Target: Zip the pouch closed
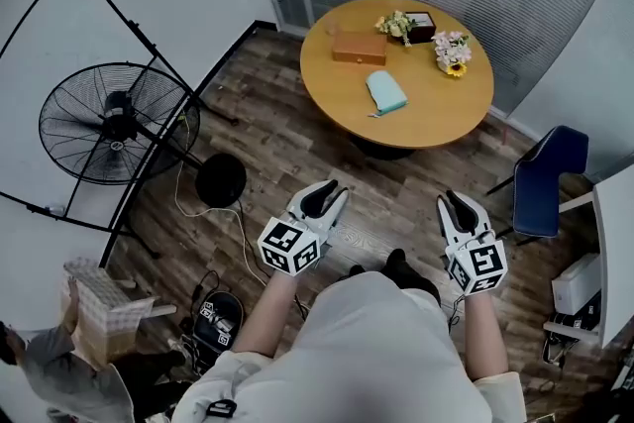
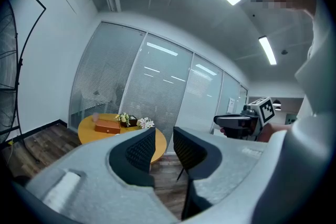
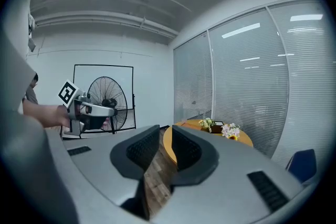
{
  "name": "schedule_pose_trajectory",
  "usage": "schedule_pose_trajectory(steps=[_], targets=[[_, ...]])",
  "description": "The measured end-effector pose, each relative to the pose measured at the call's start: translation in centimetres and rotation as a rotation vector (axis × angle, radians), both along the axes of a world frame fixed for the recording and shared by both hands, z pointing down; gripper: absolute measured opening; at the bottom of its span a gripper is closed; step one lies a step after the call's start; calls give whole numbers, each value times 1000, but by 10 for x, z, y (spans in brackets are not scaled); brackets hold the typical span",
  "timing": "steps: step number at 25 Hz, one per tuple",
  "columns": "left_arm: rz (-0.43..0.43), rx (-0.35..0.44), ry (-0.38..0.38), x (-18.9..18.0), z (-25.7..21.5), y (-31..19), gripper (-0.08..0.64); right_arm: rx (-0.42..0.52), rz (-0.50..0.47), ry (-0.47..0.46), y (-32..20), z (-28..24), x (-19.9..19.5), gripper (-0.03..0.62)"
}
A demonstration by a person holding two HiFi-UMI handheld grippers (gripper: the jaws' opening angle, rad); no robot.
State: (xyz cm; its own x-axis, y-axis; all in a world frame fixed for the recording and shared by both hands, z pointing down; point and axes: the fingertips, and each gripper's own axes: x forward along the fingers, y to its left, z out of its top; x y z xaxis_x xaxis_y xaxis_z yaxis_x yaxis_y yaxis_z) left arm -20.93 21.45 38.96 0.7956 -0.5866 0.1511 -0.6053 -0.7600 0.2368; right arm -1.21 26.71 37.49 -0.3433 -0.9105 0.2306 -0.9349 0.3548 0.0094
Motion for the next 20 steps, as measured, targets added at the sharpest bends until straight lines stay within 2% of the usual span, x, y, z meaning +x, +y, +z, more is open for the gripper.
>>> schedule_pose_trajectory(steps=[9,20], targets=[[0,-25,-30,16,15,-36,106,-34,-1,-29,-40,19,14,72],[-18,-68,-60,52,32,-114,106,-84,-40,-51,-130,42,46,72]])
